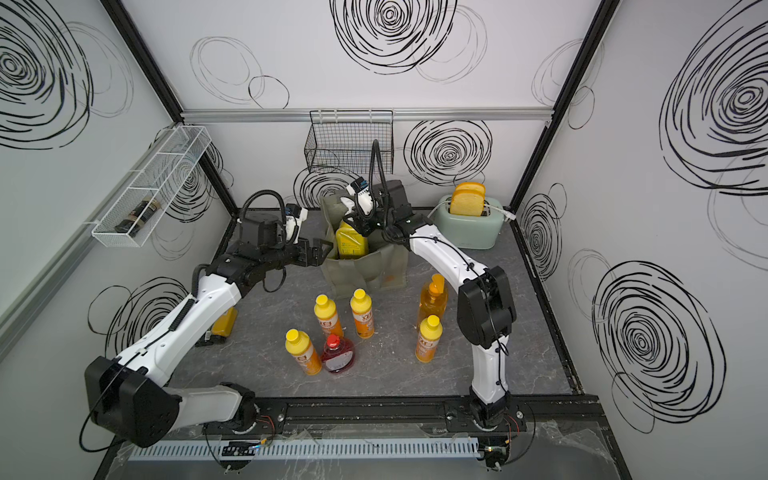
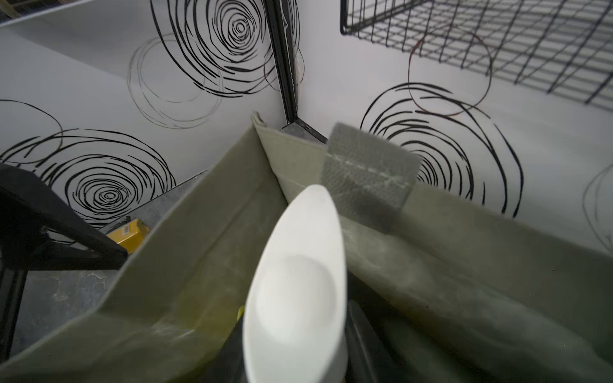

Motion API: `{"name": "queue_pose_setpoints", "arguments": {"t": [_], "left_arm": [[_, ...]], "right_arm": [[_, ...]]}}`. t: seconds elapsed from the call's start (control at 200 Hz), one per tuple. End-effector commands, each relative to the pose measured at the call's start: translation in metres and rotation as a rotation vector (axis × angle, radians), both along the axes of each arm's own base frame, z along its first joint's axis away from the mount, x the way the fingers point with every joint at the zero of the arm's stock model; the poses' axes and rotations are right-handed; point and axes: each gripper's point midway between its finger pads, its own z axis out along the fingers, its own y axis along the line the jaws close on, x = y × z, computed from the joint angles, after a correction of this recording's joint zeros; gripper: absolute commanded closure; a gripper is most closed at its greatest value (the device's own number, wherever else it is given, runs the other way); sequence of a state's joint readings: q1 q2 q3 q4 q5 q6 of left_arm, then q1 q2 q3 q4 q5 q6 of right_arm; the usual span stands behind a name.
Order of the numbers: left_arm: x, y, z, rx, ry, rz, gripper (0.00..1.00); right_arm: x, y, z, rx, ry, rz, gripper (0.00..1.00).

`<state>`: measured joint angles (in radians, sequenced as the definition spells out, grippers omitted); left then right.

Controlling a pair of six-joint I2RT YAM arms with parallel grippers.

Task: Pack dish soap into the shopping bag
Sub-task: Place the bottle of dish soap in the shopping bag.

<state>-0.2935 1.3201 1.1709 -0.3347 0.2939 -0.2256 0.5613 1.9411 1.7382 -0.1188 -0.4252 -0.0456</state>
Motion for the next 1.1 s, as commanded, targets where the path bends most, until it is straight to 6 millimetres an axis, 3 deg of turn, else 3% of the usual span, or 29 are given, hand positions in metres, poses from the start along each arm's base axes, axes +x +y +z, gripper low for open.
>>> {"name": "queue_pose_setpoints", "arguments": {"t": [0.0, 0.215, 0.375, 0.74, 0.951, 1.006, 1.096], "left_arm": [[0.003, -0.003, 0.005, -0.024, -0.022, -0.009, 0.06], [0.002, -0.003, 0.000, -0.018, -0.010, -0.012, 0.06], [0.002, -0.004, -0.002, -0.014, -0.006, -0.014, 0.06], [0.001, -0.004, -0.005, -0.009, -0.003, -0.014, 0.06], [0.001, -0.002, -0.001, -0.010, -0.016, -0.007, 0.05], [0.001, -0.002, 0.001, -0.013, -0.020, -0.004, 0.05], [0.001, -0.003, 0.004, -0.019, -0.024, -0.005, 0.04]], "right_arm": [[-0.029, -0.007, 0.187, 0.288, -0.471, 0.028, 1.00], [-0.035, 0.003, 0.198, 0.301, -0.530, 0.029, 1.00], [-0.036, 0.003, 0.194, 0.321, -0.542, 0.023, 1.00], [-0.023, 0.009, 0.146, 0.291, -0.510, -0.017, 1.00], [-0.016, 0.009, 0.120, 0.239, -0.435, -0.038, 0.82], [-0.016, 0.006, 0.120, 0.233, -0.420, -0.044, 0.76], [-0.018, 0.003, 0.126, 0.222, -0.402, -0.049, 0.59]]}}
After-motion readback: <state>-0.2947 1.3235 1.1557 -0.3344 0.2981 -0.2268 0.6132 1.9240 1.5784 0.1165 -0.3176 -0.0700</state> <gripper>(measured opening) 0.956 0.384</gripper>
